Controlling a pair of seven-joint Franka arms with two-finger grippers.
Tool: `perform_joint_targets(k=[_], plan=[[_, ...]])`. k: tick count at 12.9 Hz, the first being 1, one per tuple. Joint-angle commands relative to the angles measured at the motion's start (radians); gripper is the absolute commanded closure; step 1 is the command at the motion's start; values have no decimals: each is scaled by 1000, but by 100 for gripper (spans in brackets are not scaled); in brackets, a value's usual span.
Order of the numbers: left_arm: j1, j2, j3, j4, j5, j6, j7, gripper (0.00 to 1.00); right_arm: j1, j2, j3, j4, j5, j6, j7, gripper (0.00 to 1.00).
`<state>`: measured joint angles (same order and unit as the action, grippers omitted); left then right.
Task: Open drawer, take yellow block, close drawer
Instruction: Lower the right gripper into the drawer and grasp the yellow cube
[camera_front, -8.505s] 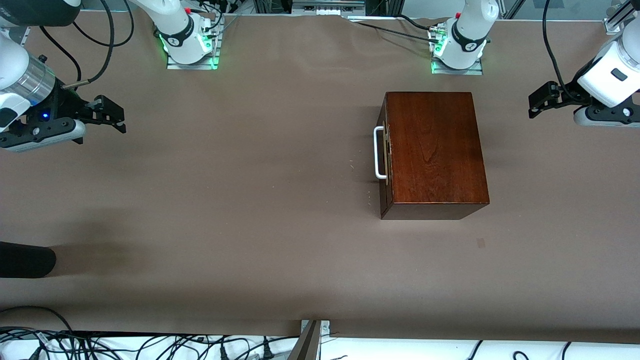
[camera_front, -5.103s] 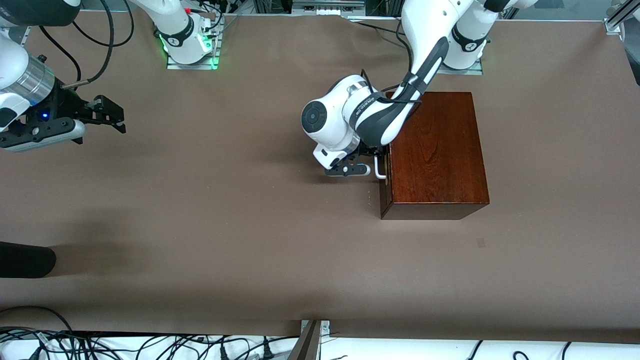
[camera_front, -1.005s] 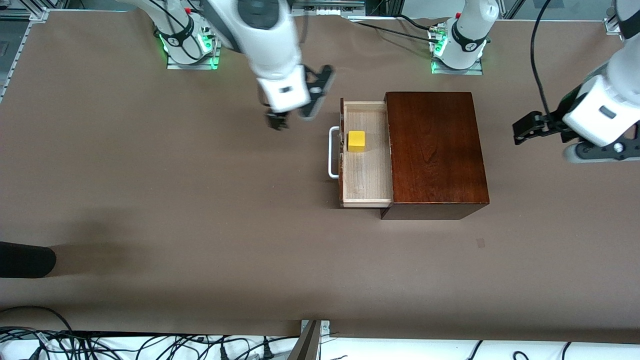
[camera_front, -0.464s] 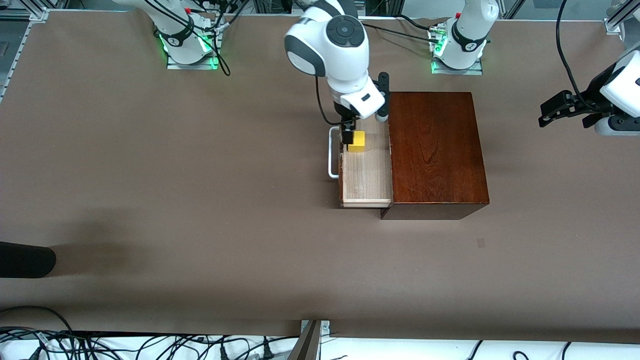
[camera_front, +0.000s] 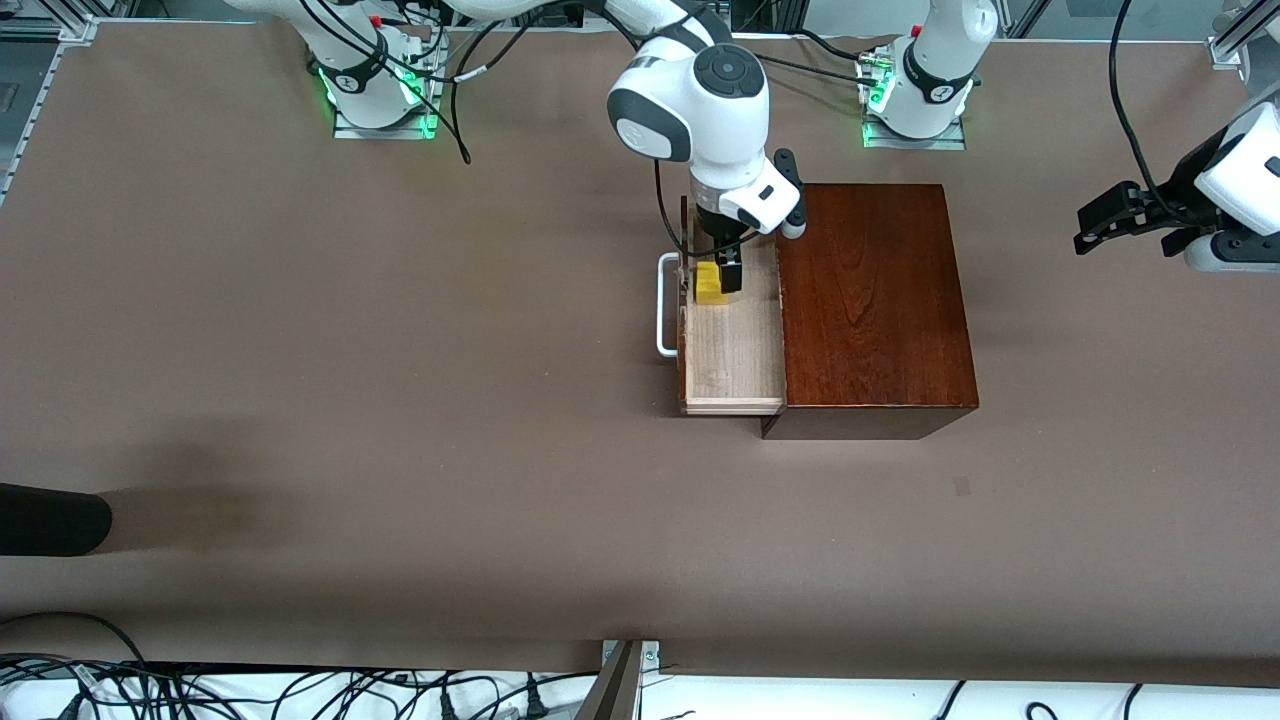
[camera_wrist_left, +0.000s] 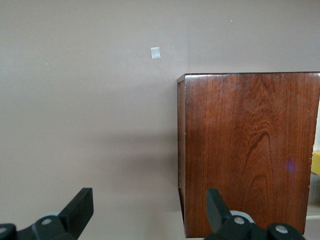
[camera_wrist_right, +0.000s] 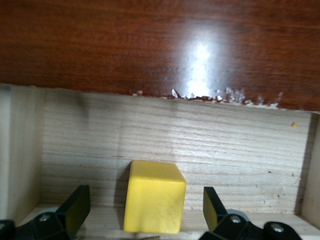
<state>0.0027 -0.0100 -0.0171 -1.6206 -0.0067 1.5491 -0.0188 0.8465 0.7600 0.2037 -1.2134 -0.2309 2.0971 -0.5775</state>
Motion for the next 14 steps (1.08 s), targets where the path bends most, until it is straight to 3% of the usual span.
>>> perform_joint_targets(k=[1,7,8,9,10,11,12,14], plan=[[11,-14,-11,-15,-13,11,5,0,2,25,-6,40,-13,-12,-27,0],[11,-14,-11,-13,-12,-7,10,0,-7,61,-9,43,-13,4,-18,0],[11,-14,-9,-13,-13,-18,11,0,-7,64,-10,43,-13,17,-19,8],[11,-14,-9,-12,-13,-20,13,0,-7,65,-18,43,-13,20,-21,31],[11,-14,-9,-12,-13,-30,14,0,-7,65,-18,44,-13,18,-16,67],[11,-14,-9,-10,-13,-41,14,0,-7,61,-20,44,-11,14,-16,89],[11,-14,-9,-10,-13,-43,14,0,-7,56,-27,48,-14,11,-25,100],[11,-14,-9,1,-13,-53,17,0,-4,55,-35,116,-15,-38,-22,100]])
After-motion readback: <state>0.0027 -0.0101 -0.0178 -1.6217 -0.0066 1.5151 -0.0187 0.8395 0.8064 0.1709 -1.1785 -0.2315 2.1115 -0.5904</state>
